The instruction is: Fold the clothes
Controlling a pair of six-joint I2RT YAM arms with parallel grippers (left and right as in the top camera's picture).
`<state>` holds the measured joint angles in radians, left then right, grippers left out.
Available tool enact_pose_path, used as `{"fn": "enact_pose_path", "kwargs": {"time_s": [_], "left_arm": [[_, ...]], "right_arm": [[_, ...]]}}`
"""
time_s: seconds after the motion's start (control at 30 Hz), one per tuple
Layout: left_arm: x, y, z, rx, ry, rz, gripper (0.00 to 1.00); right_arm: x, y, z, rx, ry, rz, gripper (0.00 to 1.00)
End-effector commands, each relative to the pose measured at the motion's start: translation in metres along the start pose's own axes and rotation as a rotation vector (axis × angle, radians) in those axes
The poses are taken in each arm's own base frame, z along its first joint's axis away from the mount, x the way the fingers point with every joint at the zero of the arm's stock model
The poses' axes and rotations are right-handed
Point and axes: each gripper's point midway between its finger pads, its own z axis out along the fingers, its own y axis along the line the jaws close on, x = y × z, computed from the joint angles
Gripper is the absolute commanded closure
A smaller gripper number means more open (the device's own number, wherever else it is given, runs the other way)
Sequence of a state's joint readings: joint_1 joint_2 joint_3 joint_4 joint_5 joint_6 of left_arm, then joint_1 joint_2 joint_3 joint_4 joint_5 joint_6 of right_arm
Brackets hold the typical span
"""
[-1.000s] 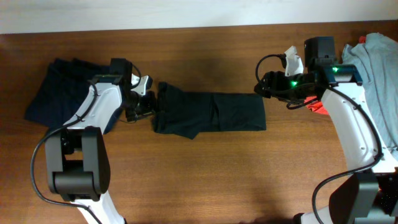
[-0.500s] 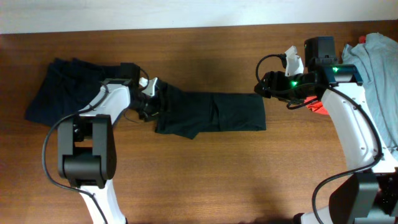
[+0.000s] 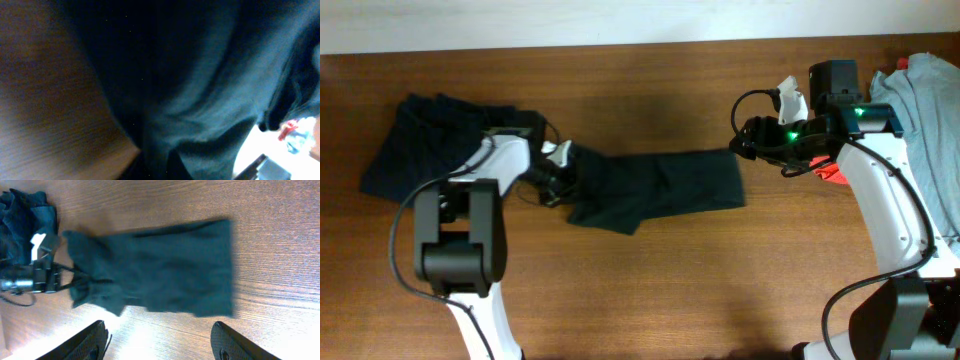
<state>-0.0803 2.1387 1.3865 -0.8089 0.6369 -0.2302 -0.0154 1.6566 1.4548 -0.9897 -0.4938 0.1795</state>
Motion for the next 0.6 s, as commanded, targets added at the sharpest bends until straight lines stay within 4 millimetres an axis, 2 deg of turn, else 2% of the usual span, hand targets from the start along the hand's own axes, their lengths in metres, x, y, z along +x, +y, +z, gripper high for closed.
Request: {"fn": "enact_pose_path", "kwargs": {"time_s": [0.0, 0.13, 0.23, 0.37, 0.57], "left_arm": [[-0.024, 0.03, -0.091, -0.246, -0.188, -0.032, 0.99], [-0.029, 0.032, -0.151, -0.364, -0.275, -0.016, 0.99], [-0.035, 0.017, -0.176, -0.398, -0.304, 0.053, 0.99], [-0.039, -0.004, -0.182, -0.487, -0.325, 0.128, 0.99], [-0.034, -0.029, -0.155, -0.667, -0.303, 0.261, 1.0]], "right_arm": [[-0.003, 0.0, -0.004, 0.005, -0.013, -0.009, 0.29], [-0.003, 0.0, -0.004, 0.005, -0.014, -0.009, 0.29], [-0.004, 0.0, -0.004, 0.004, -0.017, -0.011, 0.29], [-0.004, 0.0, -0.004, 0.004, -0.017, -0.011, 0.29], [-0.004, 0.0, -0.004, 0.004, -0.016, -0.011, 0.29]]}}
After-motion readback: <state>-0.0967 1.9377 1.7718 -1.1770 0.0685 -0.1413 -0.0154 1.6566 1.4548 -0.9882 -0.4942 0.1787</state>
